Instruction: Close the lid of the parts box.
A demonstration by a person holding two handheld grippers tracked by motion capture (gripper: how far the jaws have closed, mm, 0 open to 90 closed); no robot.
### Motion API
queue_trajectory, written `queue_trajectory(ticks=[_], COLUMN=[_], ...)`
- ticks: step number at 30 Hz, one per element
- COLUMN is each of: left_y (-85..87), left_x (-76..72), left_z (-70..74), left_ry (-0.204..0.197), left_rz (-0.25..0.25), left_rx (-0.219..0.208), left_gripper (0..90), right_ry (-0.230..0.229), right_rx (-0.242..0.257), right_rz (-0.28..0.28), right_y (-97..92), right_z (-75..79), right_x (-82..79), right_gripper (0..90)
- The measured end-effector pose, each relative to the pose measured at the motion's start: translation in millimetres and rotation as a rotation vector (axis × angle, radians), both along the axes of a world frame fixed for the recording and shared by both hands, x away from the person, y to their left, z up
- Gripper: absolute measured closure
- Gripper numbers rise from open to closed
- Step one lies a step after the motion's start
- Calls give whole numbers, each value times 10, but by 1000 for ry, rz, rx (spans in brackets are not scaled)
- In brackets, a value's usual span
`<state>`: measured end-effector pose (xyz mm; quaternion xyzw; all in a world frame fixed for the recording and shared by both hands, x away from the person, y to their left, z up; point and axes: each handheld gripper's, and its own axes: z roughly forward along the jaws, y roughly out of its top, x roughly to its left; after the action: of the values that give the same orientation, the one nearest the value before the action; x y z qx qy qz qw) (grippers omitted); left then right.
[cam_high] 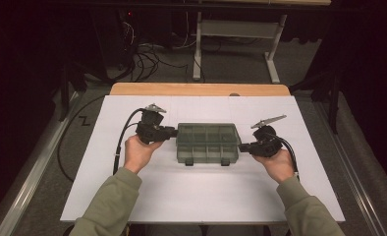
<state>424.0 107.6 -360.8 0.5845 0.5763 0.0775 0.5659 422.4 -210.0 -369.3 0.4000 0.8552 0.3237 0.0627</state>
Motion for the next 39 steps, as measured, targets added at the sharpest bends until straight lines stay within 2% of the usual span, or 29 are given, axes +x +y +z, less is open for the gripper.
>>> queue_trajectory(ticks=[9,13,19,25,39], left_y=[-43,-77,-124,-148,-263], left_x=[-28,-16,-45,-34,-62], left_z=[-100,-157,-208,-275,-335], left_ry=[3,13,18,32,24], left_rz=[-11,-17,-27,-29,-43], left_rx=[17,25,39,53,69], left_gripper=[751,751,751,751,752], right_ry=[12,14,-17,-50,-38], right_rx=[-11,-16,0,30,29], right_rz=[13,3,-22,-5,5], right_y=[6,-31,-95,-46,55], right_z=[-56,-82,-42,7,-52], right_x=[-11,-21,-43,-51,-18], right_gripper=[900,900,900,900,900])
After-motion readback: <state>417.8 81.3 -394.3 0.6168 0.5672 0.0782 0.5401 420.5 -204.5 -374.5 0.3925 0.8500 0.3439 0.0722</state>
